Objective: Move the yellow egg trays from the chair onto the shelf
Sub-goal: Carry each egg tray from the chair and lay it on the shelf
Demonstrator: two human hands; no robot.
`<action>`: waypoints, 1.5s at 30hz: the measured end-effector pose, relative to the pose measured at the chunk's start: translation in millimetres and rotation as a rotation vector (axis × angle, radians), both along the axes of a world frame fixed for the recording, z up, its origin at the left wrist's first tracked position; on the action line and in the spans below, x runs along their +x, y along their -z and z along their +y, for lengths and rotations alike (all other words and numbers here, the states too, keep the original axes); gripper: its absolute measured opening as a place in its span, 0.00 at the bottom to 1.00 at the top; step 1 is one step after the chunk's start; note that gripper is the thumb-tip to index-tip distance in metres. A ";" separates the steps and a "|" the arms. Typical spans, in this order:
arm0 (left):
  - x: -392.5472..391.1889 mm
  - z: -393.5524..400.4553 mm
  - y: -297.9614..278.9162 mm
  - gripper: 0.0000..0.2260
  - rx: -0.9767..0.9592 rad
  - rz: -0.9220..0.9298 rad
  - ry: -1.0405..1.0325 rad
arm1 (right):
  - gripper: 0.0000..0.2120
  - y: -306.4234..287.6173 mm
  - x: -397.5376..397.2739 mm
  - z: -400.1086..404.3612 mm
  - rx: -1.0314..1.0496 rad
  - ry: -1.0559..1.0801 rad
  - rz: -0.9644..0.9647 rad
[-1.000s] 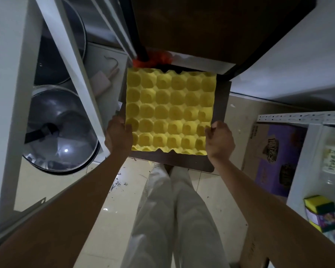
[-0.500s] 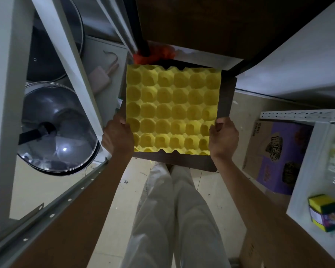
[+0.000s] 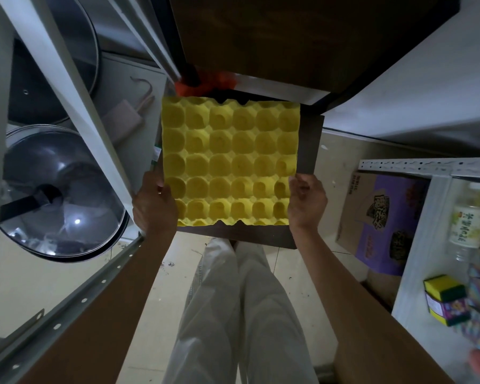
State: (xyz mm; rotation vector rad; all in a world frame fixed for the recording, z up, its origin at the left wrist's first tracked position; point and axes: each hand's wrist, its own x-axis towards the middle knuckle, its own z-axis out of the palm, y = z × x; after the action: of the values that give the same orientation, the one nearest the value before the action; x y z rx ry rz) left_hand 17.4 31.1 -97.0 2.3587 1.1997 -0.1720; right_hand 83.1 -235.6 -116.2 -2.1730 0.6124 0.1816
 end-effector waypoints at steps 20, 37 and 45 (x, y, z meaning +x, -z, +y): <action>-0.1 4.1 -44.3 0.02 -0.202 -0.048 -0.167 | 0.07 -52.6 19.1 -10.1 0.440 0.190 0.266; 40.7 -86.7 -285.0 0.05 -0.200 -0.227 0.295 | 0.10 -322.1 -116.5 -102.3 0.551 0.531 -0.020; 43.0 -215.9 -377.6 0.02 -0.431 -0.380 0.852 | 0.12 -425.8 -245.5 -157.6 0.415 0.992 -0.379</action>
State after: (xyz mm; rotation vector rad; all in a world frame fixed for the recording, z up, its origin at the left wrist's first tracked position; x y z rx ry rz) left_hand 60.4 -184.8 280.5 2.2116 -0.0656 -0.2165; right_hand -162.3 -393.2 309.6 -1.2627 1.2112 -0.5684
